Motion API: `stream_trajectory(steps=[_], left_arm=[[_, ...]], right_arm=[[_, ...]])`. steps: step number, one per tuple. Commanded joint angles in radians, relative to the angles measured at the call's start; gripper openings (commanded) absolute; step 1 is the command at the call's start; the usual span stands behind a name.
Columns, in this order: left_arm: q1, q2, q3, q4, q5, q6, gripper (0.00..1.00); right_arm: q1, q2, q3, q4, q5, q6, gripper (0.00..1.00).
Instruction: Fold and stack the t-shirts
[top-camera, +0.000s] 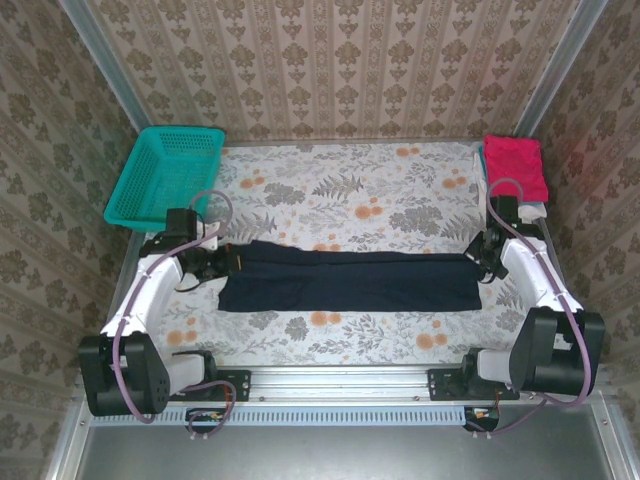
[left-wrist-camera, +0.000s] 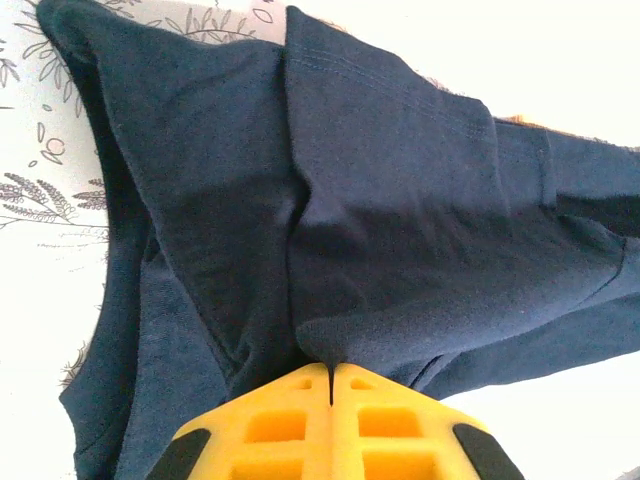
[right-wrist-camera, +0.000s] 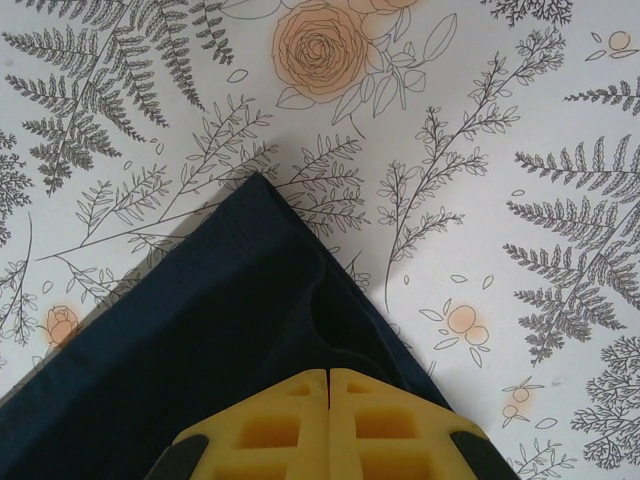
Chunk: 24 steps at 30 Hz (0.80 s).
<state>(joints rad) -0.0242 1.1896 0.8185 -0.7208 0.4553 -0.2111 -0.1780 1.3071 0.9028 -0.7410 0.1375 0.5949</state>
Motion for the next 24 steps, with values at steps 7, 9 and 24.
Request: stream_trajectory(steps=[7, 9, 24], left_arm=[[0.013, -0.016, -0.018, 0.036, 0.031, -0.053, 0.0], [0.012, -0.03, -0.047, 0.044, 0.05, -0.071, 0.0], [0.001, -0.061, -0.16, 0.057, 0.025, -0.225, 0.0]], right_arm=[[-0.006, 0.078, 0.183, 0.02, -0.007, 0.013, 0.0], [-0.007, 0.074, 0.155, 0.02, 0.006, 0.007, 0.0], [-0.009, 0.07, -0.039, 0.054, 0.018, -0.01, 0.0]])
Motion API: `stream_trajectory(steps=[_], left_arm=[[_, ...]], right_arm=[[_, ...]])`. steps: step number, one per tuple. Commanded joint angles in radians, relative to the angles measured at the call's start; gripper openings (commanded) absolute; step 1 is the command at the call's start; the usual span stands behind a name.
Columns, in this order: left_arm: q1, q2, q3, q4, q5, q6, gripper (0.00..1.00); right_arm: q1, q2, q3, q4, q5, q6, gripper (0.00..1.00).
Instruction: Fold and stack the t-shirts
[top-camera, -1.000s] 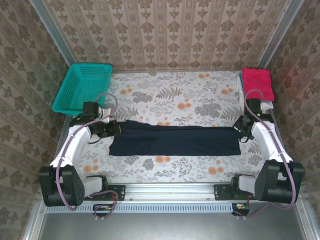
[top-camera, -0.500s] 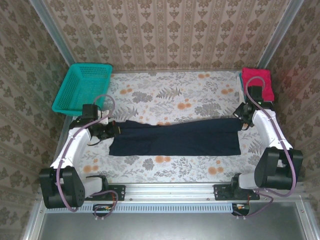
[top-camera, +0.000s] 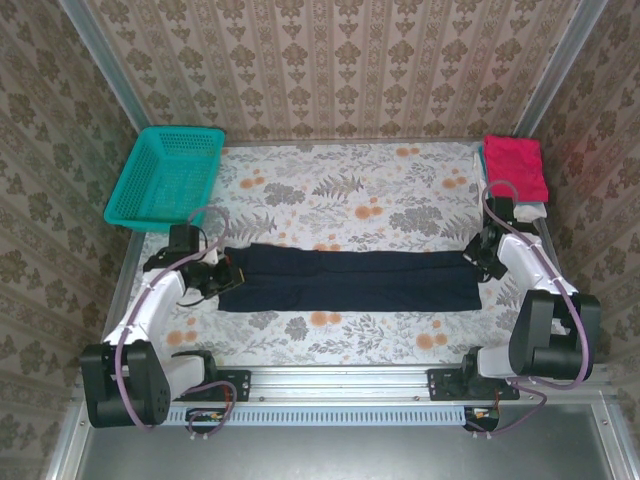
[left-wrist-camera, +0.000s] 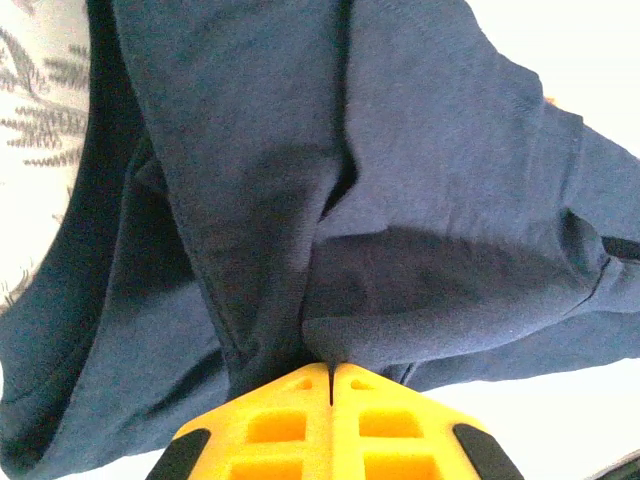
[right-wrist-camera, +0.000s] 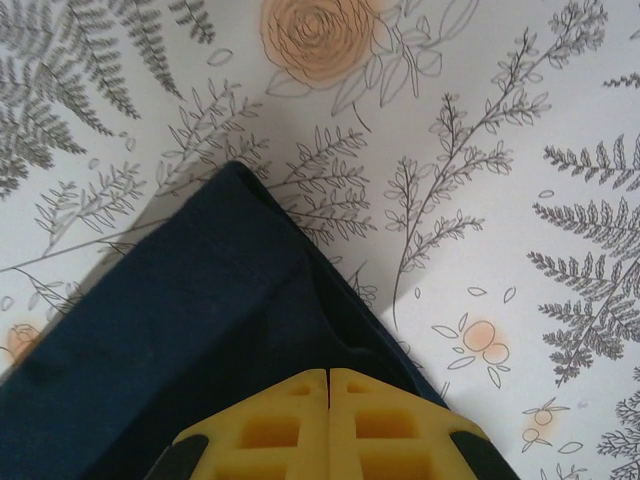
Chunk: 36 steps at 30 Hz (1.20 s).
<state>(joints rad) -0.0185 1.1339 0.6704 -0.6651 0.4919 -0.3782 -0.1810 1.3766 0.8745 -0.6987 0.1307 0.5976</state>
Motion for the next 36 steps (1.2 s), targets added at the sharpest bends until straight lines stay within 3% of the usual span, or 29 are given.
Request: stream_trajectory(steps=[1, 4, 12, 13, 15, 17, 19, 22, 25, 29, 36], left_arm=[[-0.01, -0.003, -0.015, -0.005, -0.03, -0.066, 0.0], [-0.027, 0.01, -0.011, -0.032, -0.11, -0.088, 0.0], [-0.065, 0.018, -0.014, -0.06, -0.158, -0.124, 0.0], [-0.073, 0.017, -0.013, -0.067, -0.161, -0.128, 0.05], [-0.083, 0.017, -0.007, -0.084, -0.167, -0.14, 0.3], [-0.087, -0.003, -0.003, -0.101, -0.177, -0.144, 0.43], [-0.09, -0.032, 0.022, -0.13, -0.209, -0.139, 0.59], [-0.108, -0.063, 0.085, -0.161, -0.273, -0.14, 0.83], [-0.183, -0.022, 0.145, -0.121, -0.309, -0.156, 1.0], [-0.292, 0.127, 0.187, 0.049, -0.285, -0.21, 1.0], [-0.318, 0.342, 0.125, 0.243, -0.209, -0.277, 0.99]], right_arm=[[-0.006, 0.006, -0.008, 0.013, 0.022, -0.013, 0.0], [-0.006, 0.009, -0.005, 0.019, 0.018, -0.013, 0.0], [-0.006, 0.047, -0.018, 0.025, 0.003, -0.013, 0.0], [-0.006, 0.043, -0.017, 0.023, -0.001, -0.015, 0.0], [-0.006, 0.027, -0.016, 0.019, -0.004, -0.025, 0.17], [-0.003, -0.017, -0.023, 0.032, -0.013, -0.052, 0.46], [0.001, -0.053, -0.03, 0.056, -0.023, -0.083, 0.65], [0.031, -0.085, -0.02, 0.072, -0.026, -0.116, 0.79], [0.095, -0.081, -0.004, 0.096, -0.038, -0.127, 0.82], [0.216, -0.018, 0.007, 0.158, -0.083, -0.083, 0.81], [0.314, 0.156, -0.016, 0.274, -0.183, 0.044, 0.79]])
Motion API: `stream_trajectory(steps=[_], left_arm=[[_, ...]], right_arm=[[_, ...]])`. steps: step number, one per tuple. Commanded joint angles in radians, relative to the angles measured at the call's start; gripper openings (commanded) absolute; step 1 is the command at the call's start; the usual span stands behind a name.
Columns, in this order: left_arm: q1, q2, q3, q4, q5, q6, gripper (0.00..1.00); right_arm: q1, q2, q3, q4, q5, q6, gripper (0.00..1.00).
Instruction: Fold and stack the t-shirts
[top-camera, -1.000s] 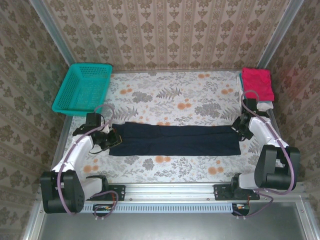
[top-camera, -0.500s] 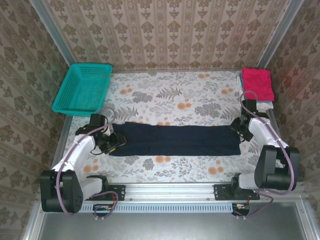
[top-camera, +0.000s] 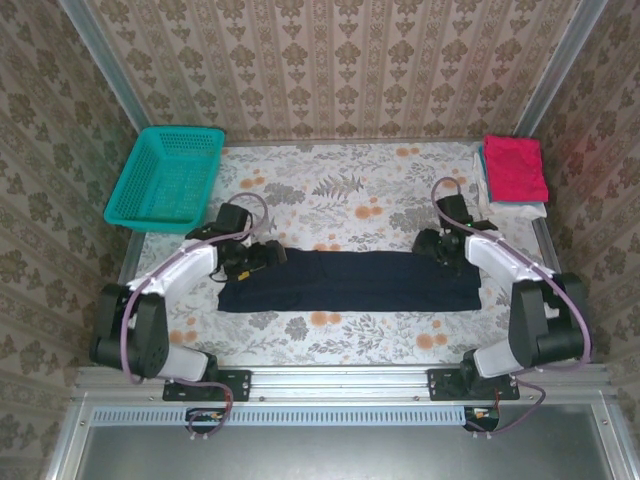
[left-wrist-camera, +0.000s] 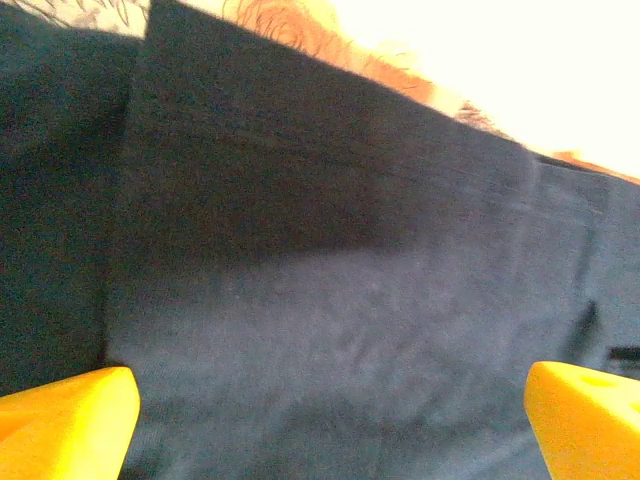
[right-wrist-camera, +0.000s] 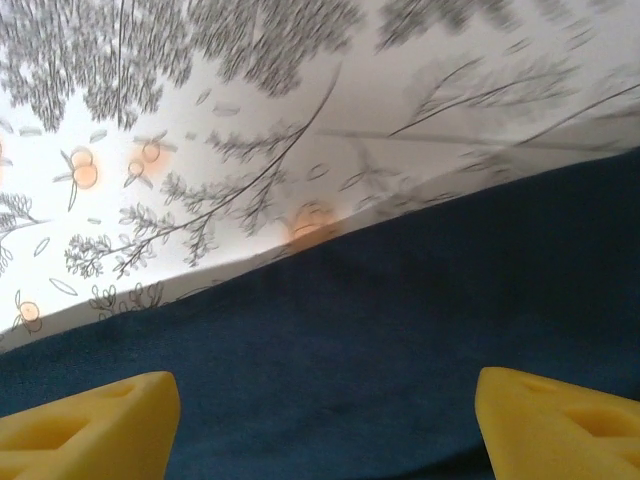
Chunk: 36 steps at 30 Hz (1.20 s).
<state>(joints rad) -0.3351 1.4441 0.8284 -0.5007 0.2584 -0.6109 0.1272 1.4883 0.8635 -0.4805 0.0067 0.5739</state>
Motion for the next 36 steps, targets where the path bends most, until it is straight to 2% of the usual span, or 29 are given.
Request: stream_trajectory(steps=[1, 4, 7, 10, 14, 17, 21, 24, 27, 29, 33, 36], left_arm=[[0.005, 0.054, -0.045, 0.096, 0.027, -0.048, 0.99], [0.026, 0.136, -0.043, 0.137, 0.047, -0.032, 0.99], [0.043, 0.254, 0.06, 0.117, 0.055, 0.032, 0.98], [0.052, 0.381, 0.238, 0.06, 0.054, 0.117, 0.98], [0.059, 0.604, 0.567, -0.078, 0.029, 0.245, 0.98], [0.066, 0.775, 0.792, -0.14, 0.057, 0.29, 0.99], [0.075, 0.981, 1.103, -0.236, 0.096, 0.301, 0.99], [0.086, 1.107, 1.293, -0.264, 0.127, 0.274, 0.99], [0.091, 1.219, 1.491, -0.306, 0.162, 0.252, 0.99], [0.091, 1.283, 1.61, -0.322, 0.176, 0.237, 1.0], [0.097, 1.368, 1.747, -0.288, 0.217, 0.188, 1.0], [0.096, 1.366, 1.76, -0.258, 0.235, 0.171, 1.0]], right_arm=[[0.006, 0.065, -0.01, 0.063, -0.061, 0.075, 0.79], [0.004, 0.106, -0.006, 0.044, -0.027, 0.072, 0.79], [-0.006, 0.123, -0.006, 0.033, -0.026, 0.066, 0.78], [-0.008, 0.126, -0.011, 0.018, -0.032, 0.058, 0.78], [0.0, 0.114, -0.039, 0.015, -0.056, 0.047, 0.79], [0.01, 0.088, -0.063, 0.02, -0.067, 0.021, 0.79], [0.034, 0.064, -0.07, -0.013, -0.085, -0.01, 0.8], [0.068, 0.052, -0.087, -0.01, -0.153, -0.001, 0.8], [0.131, 0.052, -0.08, -0.05, -0.113, -0.008, 0.81], [0.153, 0.049, -0.078, -0.049, -0.139, -0.007, 0.81], [0.185, 0.035, -0.072, -0.004, -0.232, 0.003, 0.81], [0.198, -0.003, -0.031, -0.023, -0.213, -0.032, 0.81]])
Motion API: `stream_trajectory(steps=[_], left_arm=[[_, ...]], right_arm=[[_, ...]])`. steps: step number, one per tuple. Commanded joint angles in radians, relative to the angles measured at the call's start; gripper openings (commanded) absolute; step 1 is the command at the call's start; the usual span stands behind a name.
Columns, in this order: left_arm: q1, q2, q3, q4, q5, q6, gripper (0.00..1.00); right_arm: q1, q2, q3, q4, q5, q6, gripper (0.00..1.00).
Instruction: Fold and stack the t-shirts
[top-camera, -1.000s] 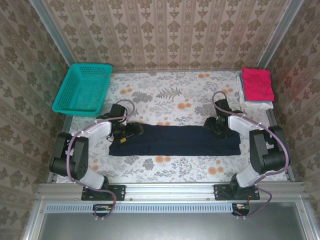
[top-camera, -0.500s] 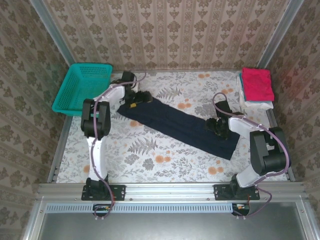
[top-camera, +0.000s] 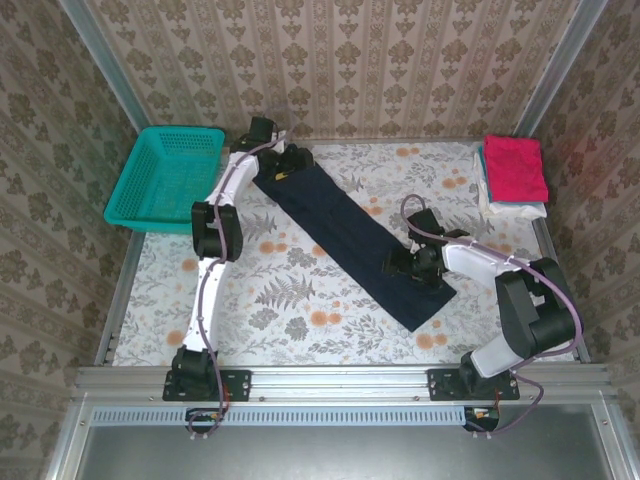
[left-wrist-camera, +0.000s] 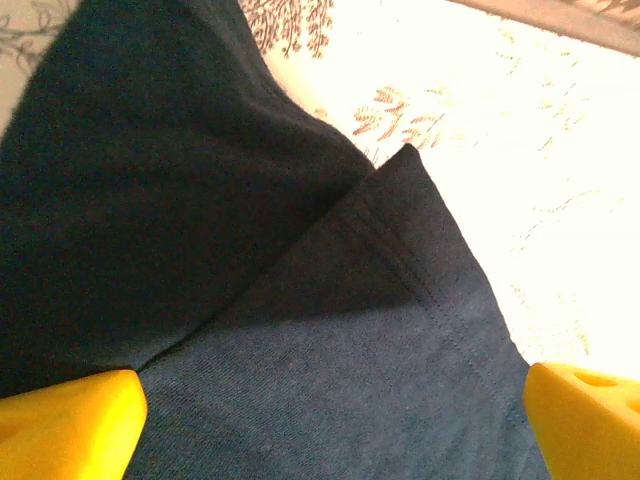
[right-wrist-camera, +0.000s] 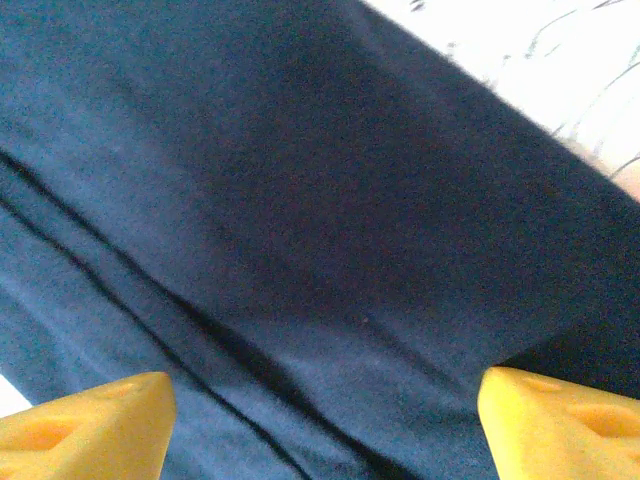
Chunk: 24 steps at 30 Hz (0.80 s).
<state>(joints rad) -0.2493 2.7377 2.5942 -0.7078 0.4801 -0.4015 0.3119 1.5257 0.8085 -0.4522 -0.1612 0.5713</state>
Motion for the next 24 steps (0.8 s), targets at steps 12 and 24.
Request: stream_trajectory(steps=[12, 24], left_arm=[[-0.015, -0.447, -0.381, 0.112, -0.07, 0.031, 1.0], [-0.179, -1.199, -1.379, 0.509, -0.536, -0.007, 1.0]], right_arm=[[0.016, 0.116, 0.355, 0.137, 0.091, -0.249, 0.82], [0.144, 0.713, 0.983, 0.198, -0.135, -0.144, 0.71]])
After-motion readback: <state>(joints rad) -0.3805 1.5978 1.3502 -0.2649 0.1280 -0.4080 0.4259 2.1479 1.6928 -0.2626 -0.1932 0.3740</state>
